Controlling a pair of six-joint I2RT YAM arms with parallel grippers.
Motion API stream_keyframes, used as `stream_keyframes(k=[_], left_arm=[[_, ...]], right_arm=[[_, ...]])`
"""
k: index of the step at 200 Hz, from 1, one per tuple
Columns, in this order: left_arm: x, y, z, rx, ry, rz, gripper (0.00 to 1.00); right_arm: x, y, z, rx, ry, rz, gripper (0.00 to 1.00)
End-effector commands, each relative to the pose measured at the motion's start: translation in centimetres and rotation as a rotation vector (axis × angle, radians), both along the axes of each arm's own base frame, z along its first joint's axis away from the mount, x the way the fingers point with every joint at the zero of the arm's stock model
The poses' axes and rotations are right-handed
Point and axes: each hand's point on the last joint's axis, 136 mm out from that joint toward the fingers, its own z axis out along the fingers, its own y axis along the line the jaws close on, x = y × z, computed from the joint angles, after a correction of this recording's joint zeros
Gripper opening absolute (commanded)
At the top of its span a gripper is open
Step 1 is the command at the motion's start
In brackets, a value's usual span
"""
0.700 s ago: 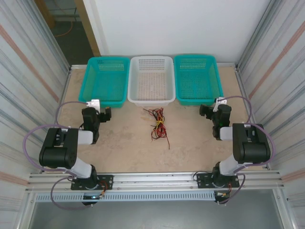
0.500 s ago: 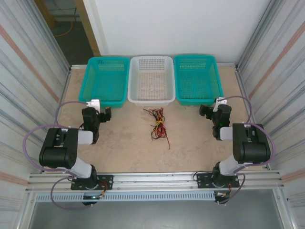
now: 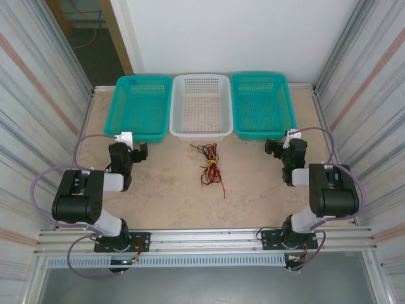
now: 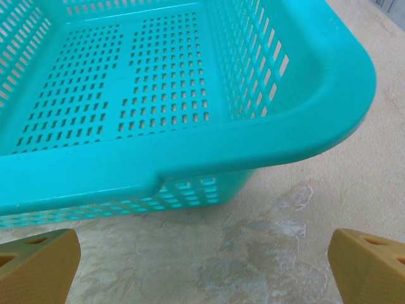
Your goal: Untangle the cables
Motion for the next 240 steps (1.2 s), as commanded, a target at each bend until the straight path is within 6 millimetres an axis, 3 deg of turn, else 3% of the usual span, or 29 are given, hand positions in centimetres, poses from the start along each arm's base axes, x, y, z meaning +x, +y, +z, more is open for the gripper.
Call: stream_keyframes(k=[1,41,59,74,97,126,148,168,188,209,240], left_arm=[[0.6,-0.3,1.3,0.004,-0.035,-0.015,0.99],[0.7,-0.3,1.5,0.002,-0.045,-0.019,0.99],[0.8,0.3,3.1,0.031,0.01,0.036,0.99],[0.2,1.5,4.9,0.065,0.036,0.145,0.99],[-1.4,-0.2,7.0,0.173,-0.011,0.164,0.99],[-2.4,-3.4,8.3,0.188,0.022,0.138,0.99],[-3.9,-2.8,8.9,0.095,0.053,0.243,0.97],[-6.4,-1.7,10.2,-0.06,0.067,0.345,0.95],[-8.6,-3.3,11.3,-0.248,0.085,0.265,0.92],[-10.9,-5.6,12.6,-0.37,0.122,0.111,0.88],[-13.9,-7.7,13.2,-0.492,0.185,-0.025,0.86]], right_arm=[[0.2,0.0,0.7,-0.023,-0.02,0.011,0.99],[0.2,0.0,0.7,-0.025,-0.023,0.011,0.99],[0.0,-1.1,2.6,-0.038,-0.017,-0.065,0.99],[-1.0,-0.8,4.5,-0.058,-0.051,-0.058,0.99],[-3.2,-1.0,7.9,-0.072,-0.118,-0.142,0.99],[-5.6,-1.7,7.6,-0.012,0.033,-0.242,0.99],[-7.2,-1.3,7.3,0.039,0.1,-0.288,0.99],[-8.4,-0.4,9.0,0.166,0.128,-0.303,0.99],[-10.7,-1.4,8.6,0.321,0.178,-0.462,0.99],[-10.7,2.6,8.2,0.41,0.272,-0.302,0.99],[-11.6,10.5,9.1,0.096,0.389,-0.12,0.99]])
